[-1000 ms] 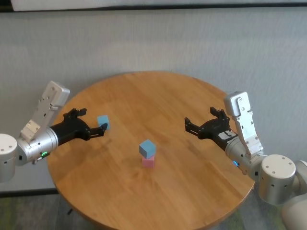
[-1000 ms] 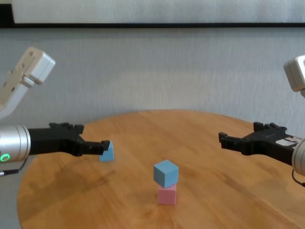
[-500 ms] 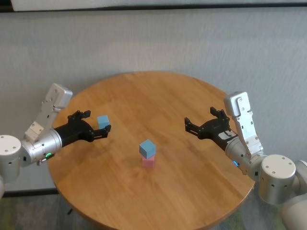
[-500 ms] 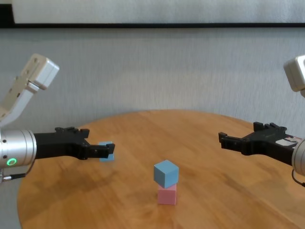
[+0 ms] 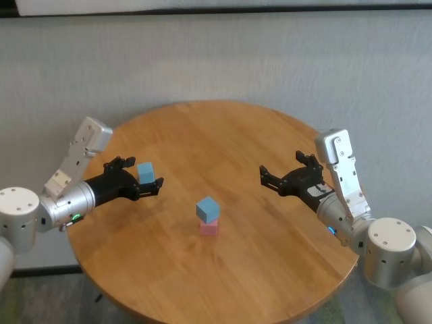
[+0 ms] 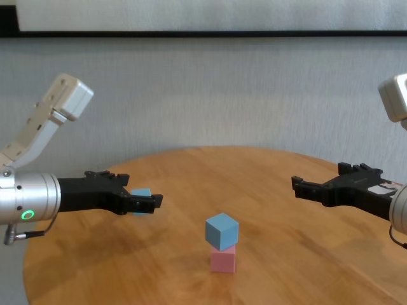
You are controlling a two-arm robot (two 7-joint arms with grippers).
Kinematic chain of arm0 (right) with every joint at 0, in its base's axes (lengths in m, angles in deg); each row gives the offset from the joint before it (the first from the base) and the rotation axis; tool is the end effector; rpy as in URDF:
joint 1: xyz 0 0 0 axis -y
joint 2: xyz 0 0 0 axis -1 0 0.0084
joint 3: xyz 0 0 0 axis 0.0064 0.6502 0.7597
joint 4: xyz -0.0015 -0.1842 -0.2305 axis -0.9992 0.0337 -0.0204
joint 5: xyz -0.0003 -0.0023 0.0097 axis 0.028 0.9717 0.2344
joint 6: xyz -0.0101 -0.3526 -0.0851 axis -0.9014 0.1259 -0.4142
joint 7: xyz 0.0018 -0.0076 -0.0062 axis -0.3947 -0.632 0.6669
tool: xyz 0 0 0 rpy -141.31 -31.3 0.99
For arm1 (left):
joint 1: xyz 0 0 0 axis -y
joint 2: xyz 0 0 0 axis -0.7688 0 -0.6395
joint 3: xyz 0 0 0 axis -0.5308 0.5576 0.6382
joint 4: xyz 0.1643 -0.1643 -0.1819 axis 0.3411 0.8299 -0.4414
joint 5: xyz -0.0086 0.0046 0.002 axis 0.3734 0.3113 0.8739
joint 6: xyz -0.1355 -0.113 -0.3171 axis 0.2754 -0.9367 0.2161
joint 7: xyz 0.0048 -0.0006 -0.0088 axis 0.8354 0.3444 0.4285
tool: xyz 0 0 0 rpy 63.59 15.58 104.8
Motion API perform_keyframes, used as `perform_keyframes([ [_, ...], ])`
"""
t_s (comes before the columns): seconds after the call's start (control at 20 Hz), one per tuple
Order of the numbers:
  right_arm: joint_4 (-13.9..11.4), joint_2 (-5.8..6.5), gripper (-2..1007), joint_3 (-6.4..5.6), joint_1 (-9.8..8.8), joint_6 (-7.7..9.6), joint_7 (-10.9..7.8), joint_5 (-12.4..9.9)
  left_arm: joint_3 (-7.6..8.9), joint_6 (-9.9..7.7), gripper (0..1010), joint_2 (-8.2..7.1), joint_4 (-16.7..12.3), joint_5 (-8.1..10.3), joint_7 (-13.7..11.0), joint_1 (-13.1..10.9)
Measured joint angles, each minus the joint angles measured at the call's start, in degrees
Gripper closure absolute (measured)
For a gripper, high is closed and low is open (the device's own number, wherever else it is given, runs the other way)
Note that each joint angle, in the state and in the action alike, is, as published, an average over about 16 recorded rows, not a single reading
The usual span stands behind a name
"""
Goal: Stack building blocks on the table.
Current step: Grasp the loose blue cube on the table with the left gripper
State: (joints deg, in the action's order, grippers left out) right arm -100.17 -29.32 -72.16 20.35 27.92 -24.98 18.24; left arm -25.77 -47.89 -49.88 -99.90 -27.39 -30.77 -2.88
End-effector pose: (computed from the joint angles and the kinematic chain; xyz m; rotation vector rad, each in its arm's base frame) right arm 0.4710 -0.0024 -0.3340 -0.2397 -0.0054 -1.1480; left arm 0.5349 0.0578 -0.3293 0.3486 0.0230 0.8478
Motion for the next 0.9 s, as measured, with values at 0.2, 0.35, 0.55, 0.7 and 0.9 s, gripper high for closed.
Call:
perform_keyframes([
  [0.2,0.00,0.00,0,0.00,0.00,0.00,0.00,0.00,-0.34,-1.46,10,0.31,-0.08,-0.63,0.63,0.33],
  [0.35,0.00,0.00,0,0.00,0.00,0.00,0.00,0.00,-0.44,-2.78,10,0.51,-0.28,-1.04,1.40,0.45],
  [0.55,0.00,0.00,0,0.00,0.00,0.00,0.00,0.00,-0.25,-4.53,10,0.85,-0.57,-1.39,2.66,0.43],
  [0.7,0.00,0.00,0,0.00,0.00,0.00,0.00,0.00,0.06,-5.51,10,1.21,-0.56,-1.52,3.59,0.49],
  [0.9,0.00,0.00,0,0.00,0.00,0.00,0.00,0.00,0.56,-6.11,10,1.87,0.08,-1.67,4.65,0.79],
])
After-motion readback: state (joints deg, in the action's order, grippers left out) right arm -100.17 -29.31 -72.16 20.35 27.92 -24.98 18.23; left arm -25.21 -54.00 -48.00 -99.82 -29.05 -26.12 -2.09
